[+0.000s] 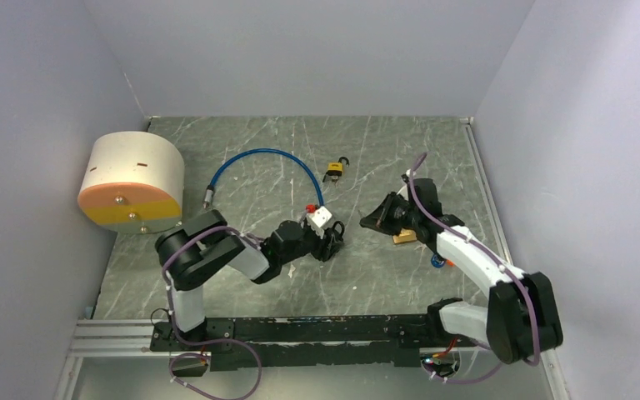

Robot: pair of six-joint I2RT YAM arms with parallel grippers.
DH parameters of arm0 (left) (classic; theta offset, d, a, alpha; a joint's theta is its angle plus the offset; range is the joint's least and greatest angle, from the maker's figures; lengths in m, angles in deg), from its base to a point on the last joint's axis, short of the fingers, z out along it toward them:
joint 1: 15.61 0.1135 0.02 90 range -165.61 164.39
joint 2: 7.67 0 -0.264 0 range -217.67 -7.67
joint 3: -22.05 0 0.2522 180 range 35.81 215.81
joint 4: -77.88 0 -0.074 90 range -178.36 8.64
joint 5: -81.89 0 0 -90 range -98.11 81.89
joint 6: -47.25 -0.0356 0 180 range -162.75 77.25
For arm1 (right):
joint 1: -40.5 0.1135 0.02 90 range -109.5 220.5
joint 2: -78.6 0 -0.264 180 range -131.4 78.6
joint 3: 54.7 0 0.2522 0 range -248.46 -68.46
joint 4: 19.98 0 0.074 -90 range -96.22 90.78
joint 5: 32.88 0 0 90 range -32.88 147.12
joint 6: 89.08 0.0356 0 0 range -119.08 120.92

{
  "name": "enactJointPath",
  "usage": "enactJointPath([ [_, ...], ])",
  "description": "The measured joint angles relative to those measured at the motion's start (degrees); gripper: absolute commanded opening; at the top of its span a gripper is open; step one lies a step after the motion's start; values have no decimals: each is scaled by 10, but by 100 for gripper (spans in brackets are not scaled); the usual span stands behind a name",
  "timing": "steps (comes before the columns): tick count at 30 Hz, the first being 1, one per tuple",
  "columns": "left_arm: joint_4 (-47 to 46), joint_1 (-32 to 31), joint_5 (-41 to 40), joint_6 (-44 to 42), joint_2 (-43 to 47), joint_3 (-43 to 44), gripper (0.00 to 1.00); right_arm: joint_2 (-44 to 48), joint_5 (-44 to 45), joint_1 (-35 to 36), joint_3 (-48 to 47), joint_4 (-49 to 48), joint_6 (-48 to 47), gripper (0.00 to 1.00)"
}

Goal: Unlock with the key
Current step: Place the lock at the center of the board.

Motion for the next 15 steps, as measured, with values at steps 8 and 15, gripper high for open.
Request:
enactJointPath([
  [8,-188,-36,-65,-50,-93,-11,21,-117,-11,0,-23,17,-44,0],
  [15,-268,-43,-79,-49,-106,-57,57,-160,-13,28,-68,13,-57,0],
])
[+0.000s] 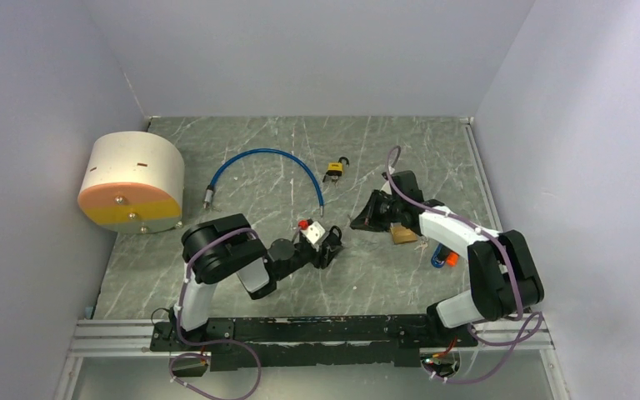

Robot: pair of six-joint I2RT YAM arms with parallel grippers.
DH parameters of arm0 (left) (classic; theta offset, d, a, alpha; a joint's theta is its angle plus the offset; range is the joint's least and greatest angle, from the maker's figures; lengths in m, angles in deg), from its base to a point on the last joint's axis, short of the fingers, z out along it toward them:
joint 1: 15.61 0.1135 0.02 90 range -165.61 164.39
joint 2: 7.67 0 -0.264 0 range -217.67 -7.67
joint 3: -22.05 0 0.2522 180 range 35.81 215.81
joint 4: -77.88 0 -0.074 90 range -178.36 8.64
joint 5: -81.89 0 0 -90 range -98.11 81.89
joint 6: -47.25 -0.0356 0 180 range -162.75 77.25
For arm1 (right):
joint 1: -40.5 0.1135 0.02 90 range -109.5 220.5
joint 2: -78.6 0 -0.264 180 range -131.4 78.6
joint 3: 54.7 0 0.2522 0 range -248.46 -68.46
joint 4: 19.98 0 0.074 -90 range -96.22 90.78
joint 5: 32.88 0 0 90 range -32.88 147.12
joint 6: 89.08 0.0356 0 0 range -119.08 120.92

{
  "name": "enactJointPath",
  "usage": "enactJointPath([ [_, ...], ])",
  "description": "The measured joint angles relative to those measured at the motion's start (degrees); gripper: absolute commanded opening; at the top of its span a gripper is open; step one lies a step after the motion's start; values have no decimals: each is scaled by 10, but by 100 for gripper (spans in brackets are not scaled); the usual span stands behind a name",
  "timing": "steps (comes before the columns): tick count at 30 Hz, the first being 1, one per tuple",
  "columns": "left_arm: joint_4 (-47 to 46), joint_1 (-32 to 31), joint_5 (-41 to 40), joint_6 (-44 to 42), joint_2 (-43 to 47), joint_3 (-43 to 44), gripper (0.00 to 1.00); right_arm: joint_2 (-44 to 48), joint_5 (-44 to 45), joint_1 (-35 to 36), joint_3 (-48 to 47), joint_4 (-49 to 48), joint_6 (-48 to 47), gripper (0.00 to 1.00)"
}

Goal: Unlock with the key
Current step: Place the lock at the center of the board, then adjust the lock at the center of the board.

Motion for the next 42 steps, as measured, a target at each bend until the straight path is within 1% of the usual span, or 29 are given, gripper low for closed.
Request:
enactJointPath([
  [2,-15,-2,-3,1,-2,-10,62,-2,0,12,-4,-6,0,0],
  [7,-26,-5,-14,3,-4,-27,62,-2,-2,22,-4,-7,1,0],
  [13,-38,-9,-23,3,-12,-28,70,-2,1,35,-4,-5,3,0],
  [16,-40,-12,-32,4,-12,-30,78,-2,1,43,-5,-3,3,0],
  [17,-39,-14,-40,8,-8,-34,87,-2,1,45,-5,0,3,0],
  [18,-38,-15,-46,9,-4,-38,93,-1,1,45,-6,4,3,0],
  [21,0,-15,-76,33,37,-62,94,5,4,45,-9,12,5,0],
  [25,87,-16,-118,82,157,-74,94,32,12,42,-9,23,17,0],
  [27,140,-19,-141,114,224,-74,94,48,20,35,-9,30,23,0],
  [28,183,-20,-154,134,258,-71,94,57,25,30,-9,36,26,0],
  [30,314,-21,-180,192,328,-48,94,73,37,24,-9,47,30,0],
  [31,409,-21,-196,234,358,-21,94,82,45,21,-9,54,31,0],
  [33,562,-21,-216,301,389,44,94,101,59,17,-9,68,37,0],
  [35,710,-21,-223,364,406,124,94,123,72,14,-7,84,43,0],
  [37,821,-25,-231,418,409,193,94,147,83,14,-3,96,49,0],
  [40,965,-34,-248,497,396,283,94,181,97,11,6,115,52,0],
  [42,1044,-41,-262,546,366,339,91,200,108,9,7,132,52,0],
])
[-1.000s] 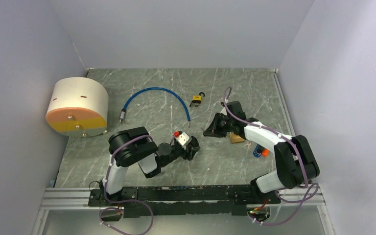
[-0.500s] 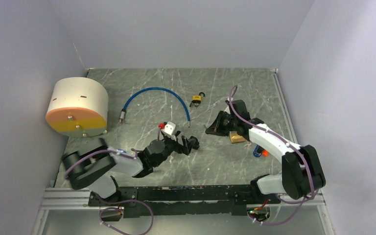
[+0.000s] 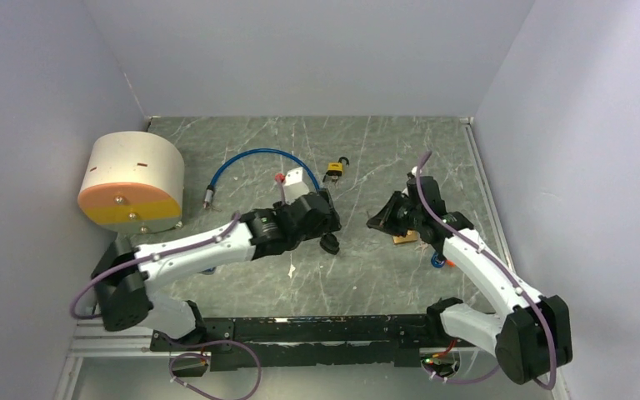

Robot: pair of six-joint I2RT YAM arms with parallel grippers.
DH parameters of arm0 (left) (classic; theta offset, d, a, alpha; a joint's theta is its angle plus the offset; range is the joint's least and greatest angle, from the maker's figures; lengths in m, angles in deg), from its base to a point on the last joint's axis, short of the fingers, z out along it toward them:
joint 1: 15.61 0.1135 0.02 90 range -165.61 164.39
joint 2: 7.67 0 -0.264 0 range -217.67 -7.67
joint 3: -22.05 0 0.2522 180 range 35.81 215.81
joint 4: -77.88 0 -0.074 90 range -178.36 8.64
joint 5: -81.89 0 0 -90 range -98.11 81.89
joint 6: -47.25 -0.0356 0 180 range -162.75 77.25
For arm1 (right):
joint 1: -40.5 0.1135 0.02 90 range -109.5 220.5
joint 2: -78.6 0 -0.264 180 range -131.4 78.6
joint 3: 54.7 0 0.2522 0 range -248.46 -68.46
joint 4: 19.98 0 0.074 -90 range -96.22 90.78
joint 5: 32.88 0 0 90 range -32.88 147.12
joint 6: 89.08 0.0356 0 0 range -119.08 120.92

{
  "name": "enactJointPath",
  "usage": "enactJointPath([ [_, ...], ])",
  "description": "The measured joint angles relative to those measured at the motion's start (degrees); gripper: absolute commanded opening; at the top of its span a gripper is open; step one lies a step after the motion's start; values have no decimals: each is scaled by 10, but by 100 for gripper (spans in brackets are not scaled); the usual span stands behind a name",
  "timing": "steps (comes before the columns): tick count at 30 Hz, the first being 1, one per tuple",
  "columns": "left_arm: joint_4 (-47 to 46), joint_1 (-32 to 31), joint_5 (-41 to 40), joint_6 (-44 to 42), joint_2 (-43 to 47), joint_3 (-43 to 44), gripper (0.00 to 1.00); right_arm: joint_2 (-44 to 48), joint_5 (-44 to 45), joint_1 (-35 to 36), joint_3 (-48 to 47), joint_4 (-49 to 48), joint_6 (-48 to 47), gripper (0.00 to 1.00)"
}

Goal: Unlock with the key
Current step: Adjust the lock at the center of the board.

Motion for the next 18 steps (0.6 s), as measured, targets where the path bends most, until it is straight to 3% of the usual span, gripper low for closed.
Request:
enactJointPath([
  [7,191,-15,-3,169,-176,127,86,45,19,-26,4,51,-27,0],
  [13,263,-19,7,254,-290,219,81,89,19,-53,27,91,-71,0],
  [18,290,-19,11,300,-350,280,67,97,18,-64,29,115,-101,0],
])
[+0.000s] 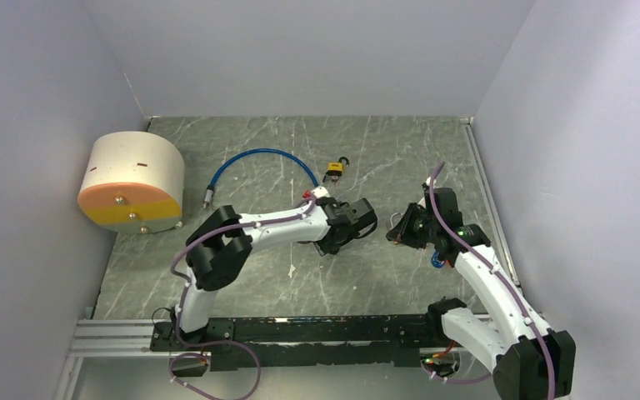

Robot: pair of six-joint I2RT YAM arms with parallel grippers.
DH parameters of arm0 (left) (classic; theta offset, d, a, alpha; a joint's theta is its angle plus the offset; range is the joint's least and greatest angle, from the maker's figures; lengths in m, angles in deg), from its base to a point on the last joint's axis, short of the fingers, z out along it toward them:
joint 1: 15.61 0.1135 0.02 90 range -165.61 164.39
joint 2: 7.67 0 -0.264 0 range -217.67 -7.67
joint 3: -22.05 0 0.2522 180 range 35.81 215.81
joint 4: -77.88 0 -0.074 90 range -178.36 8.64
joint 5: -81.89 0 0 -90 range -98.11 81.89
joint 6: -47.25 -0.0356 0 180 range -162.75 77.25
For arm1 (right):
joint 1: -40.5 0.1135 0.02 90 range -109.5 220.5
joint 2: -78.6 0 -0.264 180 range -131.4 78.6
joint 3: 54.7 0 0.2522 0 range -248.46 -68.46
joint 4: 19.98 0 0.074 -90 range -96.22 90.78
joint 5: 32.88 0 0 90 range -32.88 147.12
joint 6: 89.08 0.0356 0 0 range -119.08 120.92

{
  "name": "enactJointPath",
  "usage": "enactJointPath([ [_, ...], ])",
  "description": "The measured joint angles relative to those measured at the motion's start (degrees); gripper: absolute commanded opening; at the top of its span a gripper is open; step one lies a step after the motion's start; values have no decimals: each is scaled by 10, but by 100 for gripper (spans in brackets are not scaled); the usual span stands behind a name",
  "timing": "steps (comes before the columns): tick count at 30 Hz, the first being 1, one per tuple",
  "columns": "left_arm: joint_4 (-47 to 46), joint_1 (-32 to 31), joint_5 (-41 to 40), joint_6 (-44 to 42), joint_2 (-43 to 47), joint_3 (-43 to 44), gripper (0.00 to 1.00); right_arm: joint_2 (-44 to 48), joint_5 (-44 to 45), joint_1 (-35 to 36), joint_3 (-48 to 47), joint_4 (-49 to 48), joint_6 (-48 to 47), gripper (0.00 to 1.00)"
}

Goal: Unlock with the key
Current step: Adjust the lock at the center of the board, then pick up the lock from the center of the board.

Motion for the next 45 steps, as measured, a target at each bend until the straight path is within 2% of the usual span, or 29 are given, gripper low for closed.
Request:
enactJointPath([
  [6,38,-2,-12,23,-54,28,56,1,-10,-1,0,7,-16,0],
  [7,45,-3,-16,23,-61,32,51,1,-12,-1,0,9,-17,0],
  [10,58,-8,-31,25,-69,35,25,-2,-19,-1,0,14,-19,0],
  [11,60,-10,-37,21,-69,35,20,-3,-19,-1,0,15,-19,0],
  [14,37,-16,-56,-28,-64,20,11,-3,-20,-1,0,17,-19,0],
  [18,-90,-19,-55,-164,-14,-66,3,-3,-19,-1,0,18,-19,0],
  [21,-213,-19,-28,-299,31,-147,3,-3,-19,-1,0,19,-18,0],
  [23,-277,-18,-8,-385,49,-183,8,-3,-19,-1,0,19,-15,0],
  [27,-366,-17,33,-529,57,-214,34,-2,-19,-2,3,21,-9,0],
  [31,-443,-16,64,-605,61,-244,43,2,-19,-2,15,24,-1,0],
  [36,-534,-16,71,-621,70,-300,56,3,-19,-2,23,33,6,0],
  [39,-591,-20,59,-616,75,-329,55,8,-19,-2,23,37,7,0],
  [41,-624,-24,48,-616,75,-344,50,14,-18,-2,23,42,7,0],
  [45,-645,-34,21,-620,72,-352,29,22,-16,-2,23,53,6,0],
])
